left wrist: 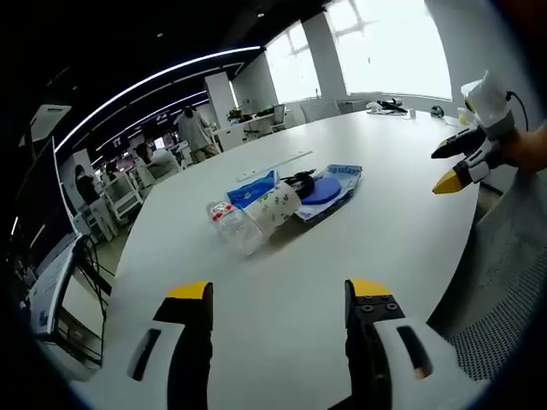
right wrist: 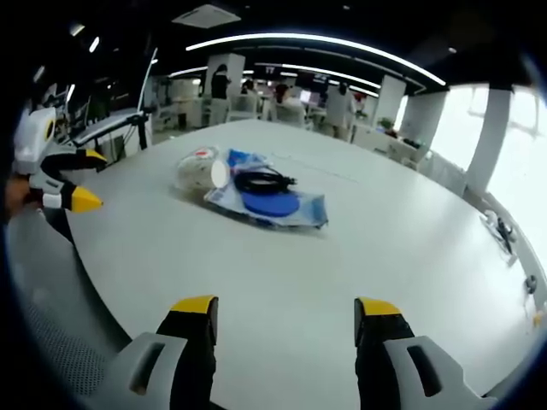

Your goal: Arrange the tabletop items into an orderly group along one side of the table until the central work area is clear of visible clutter.

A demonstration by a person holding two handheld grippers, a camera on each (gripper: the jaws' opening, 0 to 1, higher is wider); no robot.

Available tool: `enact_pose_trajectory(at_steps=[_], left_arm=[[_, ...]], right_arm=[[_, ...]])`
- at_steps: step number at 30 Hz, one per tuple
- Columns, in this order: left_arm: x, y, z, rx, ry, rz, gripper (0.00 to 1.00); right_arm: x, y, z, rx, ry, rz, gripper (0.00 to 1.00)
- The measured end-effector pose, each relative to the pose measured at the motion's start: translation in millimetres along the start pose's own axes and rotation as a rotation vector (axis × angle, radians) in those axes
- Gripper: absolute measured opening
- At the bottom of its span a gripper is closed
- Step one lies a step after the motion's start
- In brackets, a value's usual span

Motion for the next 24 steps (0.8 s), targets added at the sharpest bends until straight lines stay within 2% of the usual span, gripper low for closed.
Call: enact_pose_trajectory(at_steps=[5, 12, 15, 19, 24], left_arm=[[6.2, -0.3, -0.2, -0.004, 0.019, -0.027, 0.63], [5.0, 2.1, 0.1, -0.019, 0.009, -0.033, 0.64], [6.1, 3.0, -0.6, -0.023, 0.006, -0.040, 0.64], [7.5, 2.2, 0.3, -0.023, 0.005, -0.052, 0.63], [7.3, 5.2, -0.9, -0.050, -0.003, -0.063, 0.64]], right_arm=[[2.7, 1.8, 0.9, -0.002, 0.009, -0.018, 0.65], [3.7, 3.7, 1.7, 0.003, 0.016, -0.030, 0.67], [2.8, 8.5, 2.0, -0.015, 0.028, -0.008, 0.69], [7.1, 15.1, 5.8, -0.017, 0.088, 0.009, 0.70], [14.4, 36.1, 17.8, -0.027, 0.150, -0.047, 0.71]])
Point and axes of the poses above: the point that each gripper's makers call its tool centre point, and the gripper's own axes: z roughly forward along the fingers, x roughly to its left, y roughly out of its top, the point moved 8 cm from there along -z, roughly backward along the fingers, and after that the axes turned 4 degrees about y, right-handed, at the moved point
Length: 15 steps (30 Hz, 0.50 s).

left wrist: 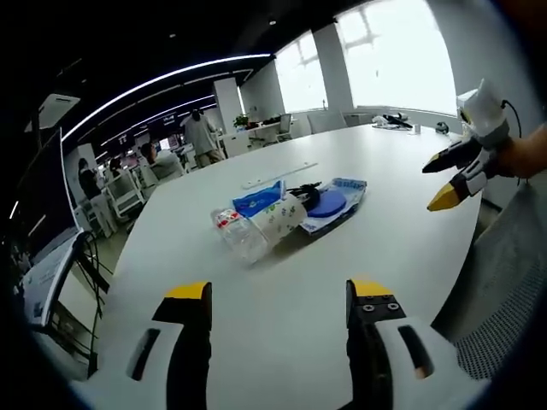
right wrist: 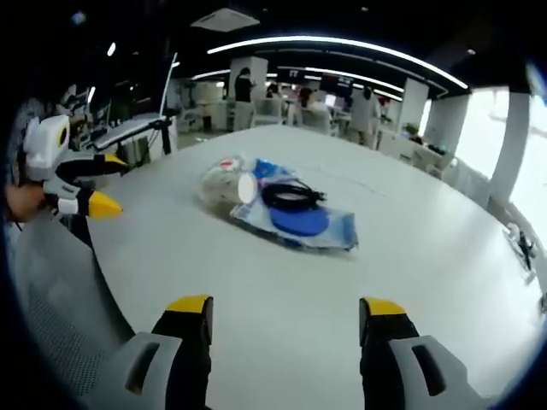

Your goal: Arrange the tabletop items into an orderly group along one side of the table until the central work area is clear of visible clutter.

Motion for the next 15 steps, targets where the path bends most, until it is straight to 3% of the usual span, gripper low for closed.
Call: enact_pose_trajectory(at_steps=[6, 15], left_arm=[[-0.5, 0.8, -0.4, -0.006, -0.003, 0.011, 0.63], [-1.6, -0.3, 0.2, 0.000, -0.027, -0.007, 0.62]], right_arm=[[-0.1, 19.0, 22.0, 0.022, 0.063, -0.049, 0.70], [-12.5, 41.6, 47.0, 0.030, 0.101, -0.071, 0.70]])
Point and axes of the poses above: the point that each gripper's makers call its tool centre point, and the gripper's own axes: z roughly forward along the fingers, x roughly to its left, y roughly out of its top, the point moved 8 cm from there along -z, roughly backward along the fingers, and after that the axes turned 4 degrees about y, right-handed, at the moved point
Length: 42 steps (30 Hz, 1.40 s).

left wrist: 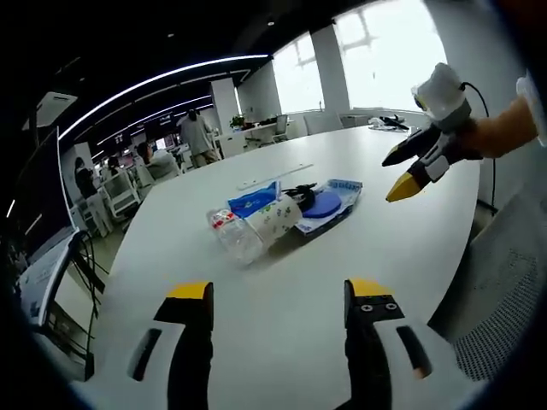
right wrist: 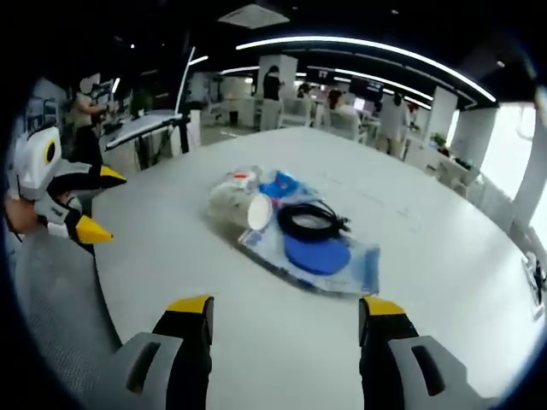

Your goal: Arrange the tabletop items into an orderly group along one side of the table until the central work area is clear of visible clutter.

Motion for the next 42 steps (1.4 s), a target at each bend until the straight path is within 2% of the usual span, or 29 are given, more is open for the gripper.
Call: enact_pose_trajectory(at_steps=[3, 7, 16, 21, 24, 31, 34, 38, 42], left_arm=[[-1.0, -0.7, 0.4, 0.008, -0.005, 0.006, 0.62], [-1.0, -0.8, 0.7, 0.009, -0.008, 0.008, 0.62], [-2.2, -3.3, 1.6, 0.031, -0.021, 0.004, 0.57], [-3.3, -4.0, 1.8, 0.035, -0.025, 0.010, 0.57], [-3.0, -3.7, 1.6, 0.035, -0.022, 0.013, 0.56], [-1.4, -4.1, 1.6, 0.040, -0.015, 0.011, 0.55], [-2.2, -3.9, 1.6, 0.038, -0.020, 0.012, 0.55], [-2.4, -3.5, 1.6, 0.035, -0.024, 0.012, 0.54], [-1.5, -3.7, 1.5, 0.035, -0.021, 0.011, 0.53]], right_arm=[[-5.7, 4.8, 4.7, 0.011, 0.002, -0.001, 0.70], [-6.9, 16.3, 10.5, 0.027, 0.009, -0.084, 0.70], [-0.9, 40.3, 34.8, 0.022, 0.062, -0.103, 0.70], [8.5, 57.6, 50.1, 0.047, 0.125, -0.205, 0.70], [10.9, 63.6, 58.7, 0.068, 0.148, -0.237, 0.70], [12.7, 93.2, 82.7, 0.114, 0.220, -0.367, 0.70], [16.6, 105.6, 94.3, 0.153, 0.282, -0.453, 0.70], [22.5, 112.6, 109.5, 0.204, 0.328, -0.538, 0.70], [31.1, 113.7, 125.0, 0.246, 0.371, -0.571, 0.69]])
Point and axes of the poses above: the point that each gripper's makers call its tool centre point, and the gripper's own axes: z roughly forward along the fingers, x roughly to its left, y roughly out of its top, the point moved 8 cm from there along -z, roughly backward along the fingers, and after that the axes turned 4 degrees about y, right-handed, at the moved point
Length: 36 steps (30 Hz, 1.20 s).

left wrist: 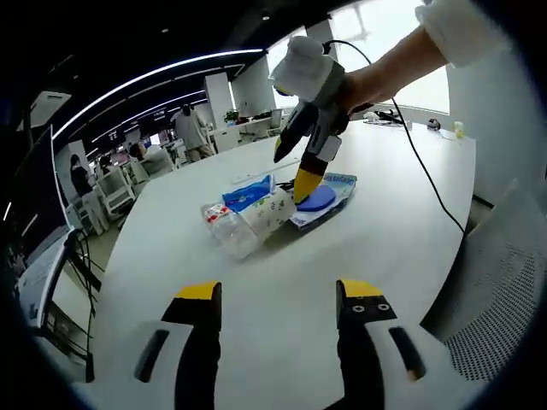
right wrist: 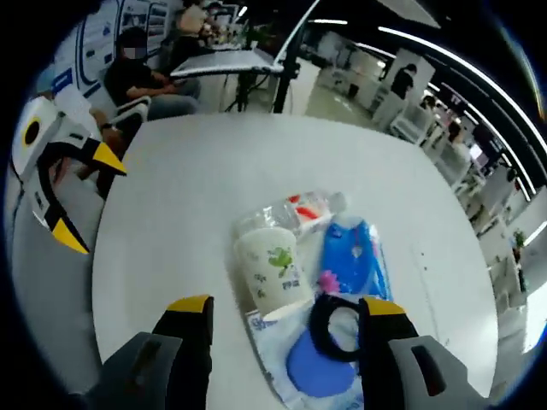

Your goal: Arrange the tabletop items into an orderly group along one side of the table until the central work area is clear of visible clutter.

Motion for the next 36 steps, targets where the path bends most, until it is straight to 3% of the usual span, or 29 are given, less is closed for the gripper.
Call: enact_pose_trajectory(at_steps=[5, 12, 25, 33, 34, 36], left_arm=[[1.0, 0.1, -0.6, -0.002, 0.004, -0.017, 0.53], [-0.2, -0.2, -0.9, -0.003, 0.001, -0.011, 0.52], [0.0, 0.4, -2.3, -0.011, 0.000, -0.011, 0.50], [2.8, 1.6, -4.1, -0.023, 0.017, -0.013, 0.49], [2.8, 1.6, -4.1, -0.023, 0.017, -0.015, 0.48], [2.2, 1.6, -3.9, -0.022, 0.013, -0.013, 0.48]], right_arm=[[2.0, 0.2, 16.8, 0.042, 0.021, -0.029, 0.71], [3.4, -0.5, 29.1, 0.034, 0.044, 0.064, 0.71], [8.9, -4.8, 54.5, 0.139, 0.069, 0.021, 0.65], [11.2, -6.7, 62.7, 0.149, 0.031, -0.014, 0.48], [11.3, -8.2, 63.5, 0.160, 0.035, -0.026, 0.40], [12.7, -10.6, 64.4, 0.175, 0.044, -0.017, 0.40]])
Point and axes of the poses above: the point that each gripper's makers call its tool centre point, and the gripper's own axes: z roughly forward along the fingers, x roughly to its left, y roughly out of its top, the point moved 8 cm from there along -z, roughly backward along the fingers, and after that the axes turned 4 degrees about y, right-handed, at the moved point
